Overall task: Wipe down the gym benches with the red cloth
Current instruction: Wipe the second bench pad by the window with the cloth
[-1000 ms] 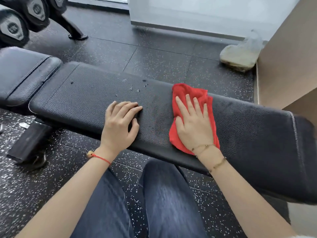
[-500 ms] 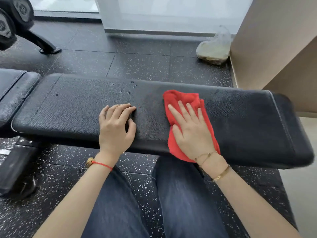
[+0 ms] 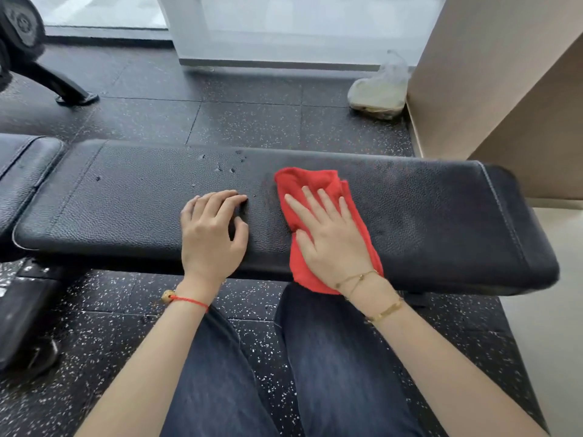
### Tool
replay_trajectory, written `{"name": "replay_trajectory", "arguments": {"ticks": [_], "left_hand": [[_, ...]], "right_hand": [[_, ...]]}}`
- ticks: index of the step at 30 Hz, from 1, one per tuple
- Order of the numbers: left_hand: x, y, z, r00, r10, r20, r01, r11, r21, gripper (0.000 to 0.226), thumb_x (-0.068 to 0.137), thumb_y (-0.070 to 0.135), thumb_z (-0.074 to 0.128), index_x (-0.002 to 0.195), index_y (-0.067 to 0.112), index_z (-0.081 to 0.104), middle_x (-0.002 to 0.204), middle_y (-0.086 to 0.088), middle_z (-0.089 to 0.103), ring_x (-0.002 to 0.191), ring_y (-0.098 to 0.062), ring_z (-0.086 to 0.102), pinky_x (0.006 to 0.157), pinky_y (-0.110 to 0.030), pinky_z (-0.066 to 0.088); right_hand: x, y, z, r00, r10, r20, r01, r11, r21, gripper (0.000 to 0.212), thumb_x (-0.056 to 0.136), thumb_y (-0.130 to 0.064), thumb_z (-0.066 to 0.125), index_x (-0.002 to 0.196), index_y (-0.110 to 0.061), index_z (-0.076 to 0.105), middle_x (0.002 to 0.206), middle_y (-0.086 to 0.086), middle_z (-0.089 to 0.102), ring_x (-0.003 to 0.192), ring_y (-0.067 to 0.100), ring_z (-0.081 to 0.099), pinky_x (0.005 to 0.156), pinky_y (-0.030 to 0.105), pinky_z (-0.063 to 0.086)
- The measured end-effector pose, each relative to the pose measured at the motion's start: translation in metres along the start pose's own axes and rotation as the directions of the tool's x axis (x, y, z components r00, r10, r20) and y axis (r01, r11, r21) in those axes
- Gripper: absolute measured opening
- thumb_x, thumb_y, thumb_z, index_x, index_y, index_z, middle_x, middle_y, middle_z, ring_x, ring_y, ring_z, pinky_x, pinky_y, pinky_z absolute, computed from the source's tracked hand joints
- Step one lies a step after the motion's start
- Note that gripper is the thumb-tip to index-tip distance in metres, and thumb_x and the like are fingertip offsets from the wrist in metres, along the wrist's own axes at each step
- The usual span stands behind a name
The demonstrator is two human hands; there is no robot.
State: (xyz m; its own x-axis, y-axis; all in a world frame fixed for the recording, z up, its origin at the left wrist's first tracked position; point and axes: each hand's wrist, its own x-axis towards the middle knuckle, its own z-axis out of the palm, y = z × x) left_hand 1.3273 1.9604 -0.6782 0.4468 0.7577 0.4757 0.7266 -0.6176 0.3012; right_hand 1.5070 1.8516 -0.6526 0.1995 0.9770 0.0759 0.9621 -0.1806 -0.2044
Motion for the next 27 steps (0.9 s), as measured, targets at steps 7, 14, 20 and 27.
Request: {"name": "replay_trajectory", "arguments": {"ticks": [7, 14, 20, 27], "left_hand": [[-0.001, 0.002, 0.000, 1.000, -0.009, -0.002, 0.009, 1.000, 0.003, 0.034, 0.088, 0.023, 0.052, 0.119, 0.020, 0.066, 0.125, 0.003, 0.064, 0.119, -0.023, 0.055, 0.114, -0.044, 0.032], [-0.001, 0.000, 0.003, 1.000, -0.001, -0.014, 0.001, 1.000, 0.000, 0.034, 0.088, 0.023, 0.052, 0.119, 0.020, 0.066, 0.125, 0.003, 0.064, 0.119, -0.023, 0.055, 0.112, -0.043, 0.033], [-0.002, -0.002, 0.003, 1.000, 0.005, -0.012, -0.005, 1.000, 0.010, 0.035, 0.089, 0.024, 0.051, 0.120, 0.021, 0.065, 0.126, 0.004, 0.064, 0.119, -0.022, 0.054, 0.113, -0.041, 0.031], [-0.003, 0.000, 0.005, 1.000, -0.006, -0.016, 0.006, 1.000, 0.011, 0.034, 0.089, 0.024, 0.051, 0.120, 0.021, 0.064, 0.126, 0.003, 0.063, 0.120, -0.021, 0.053, 0.111, -0.040, 0.031]], "right_hand": [[0.039, 0.082, -0.018, 0.902, 0.429, -0.053, -0.432, 0.900, -0.059, 0.058, 0.097, -0.031, 0.035, 0.152, -0.031, 0.019, 0.162, 0.005, 0.013, 0.148, 0.028, 0.013, 0.121, 0.048, 0.002], [0.027, -0.001, 0.003, 0.999, 0.040, 0.002, -0.040, 0.998, -0.041, 0.060, 0.094, -0.036, 0.034, 0.152, -0.035, 0.019, 0.162, 0.000, 0.014, 0.149, 0.023, 0.011, 0.121, 0.044, -0.002], [-0.007, 0.061, -0.013, 0.995, 0.097, 0.003, -0.097, 0.995, -0.011, 0.057, 0.094, -0.035, 0.032, 0.151, -0.036, 0.021, 0.161, -0.002, 0.018, 0.149, 0.021, 0.014, 0.121, 0.044, 0.002], [0.058, 0.050, -0.010, 0.958, 0.286, -0.013, -0.286, 0.958, -0.034, 0.057, 0.097, -0.033, 0.033, 0.153, -0.033, 0.017, 0.162, 0.003, 0.011, 0.149, 0.025, 0.010, 0.121, 0.046, -0.002]]}}
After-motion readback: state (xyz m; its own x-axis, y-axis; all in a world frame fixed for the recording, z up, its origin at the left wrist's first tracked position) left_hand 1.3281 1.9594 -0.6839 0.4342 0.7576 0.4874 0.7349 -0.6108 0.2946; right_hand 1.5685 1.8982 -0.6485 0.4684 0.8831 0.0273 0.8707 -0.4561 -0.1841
